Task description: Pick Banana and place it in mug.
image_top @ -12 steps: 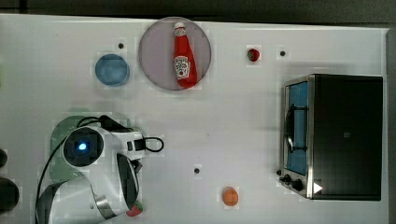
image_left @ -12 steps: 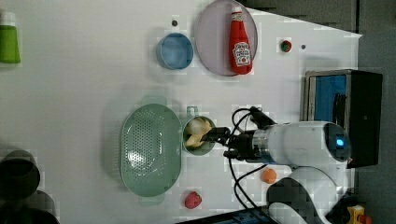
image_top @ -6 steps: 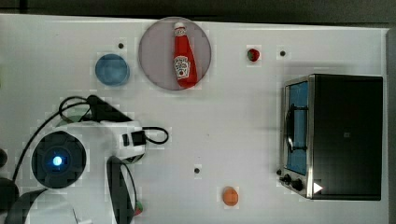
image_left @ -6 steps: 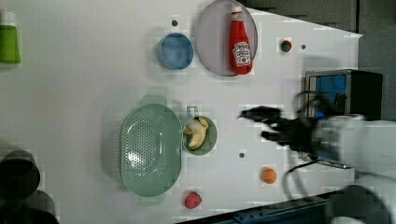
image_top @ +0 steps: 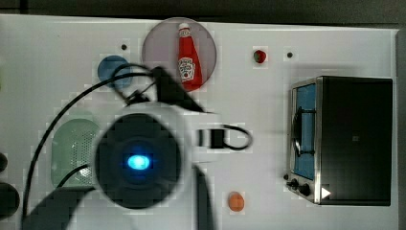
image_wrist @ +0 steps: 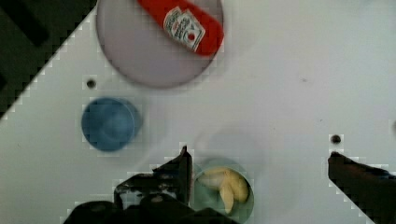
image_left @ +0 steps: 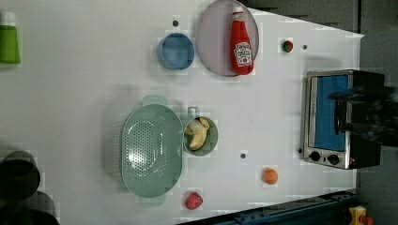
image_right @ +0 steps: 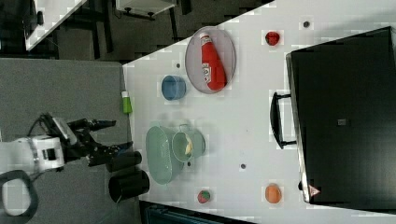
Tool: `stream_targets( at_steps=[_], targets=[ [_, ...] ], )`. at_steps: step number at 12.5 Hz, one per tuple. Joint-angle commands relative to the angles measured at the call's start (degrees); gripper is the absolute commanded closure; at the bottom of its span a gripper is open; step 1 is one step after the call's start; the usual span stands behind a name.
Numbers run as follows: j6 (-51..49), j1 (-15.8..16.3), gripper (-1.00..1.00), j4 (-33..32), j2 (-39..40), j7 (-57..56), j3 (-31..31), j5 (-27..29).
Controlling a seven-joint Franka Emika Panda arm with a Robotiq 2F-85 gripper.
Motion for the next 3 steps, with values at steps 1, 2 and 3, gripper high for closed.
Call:
stream_targets(
  at_steps=[1, 2, 3],
  targets=[
    [-2.62, -0.45, -1.00, 0.75, 0.60, -2.62, -4.28, -4.57],
    [-3.45, -0.47, -1.00, 1.23, 0.44, -3.03, -5.85, -5.42],
    [-3.82, -0.48, -1.00, 1.63, 0.27, -3.97, -7.37, -5.46]
  ],
)
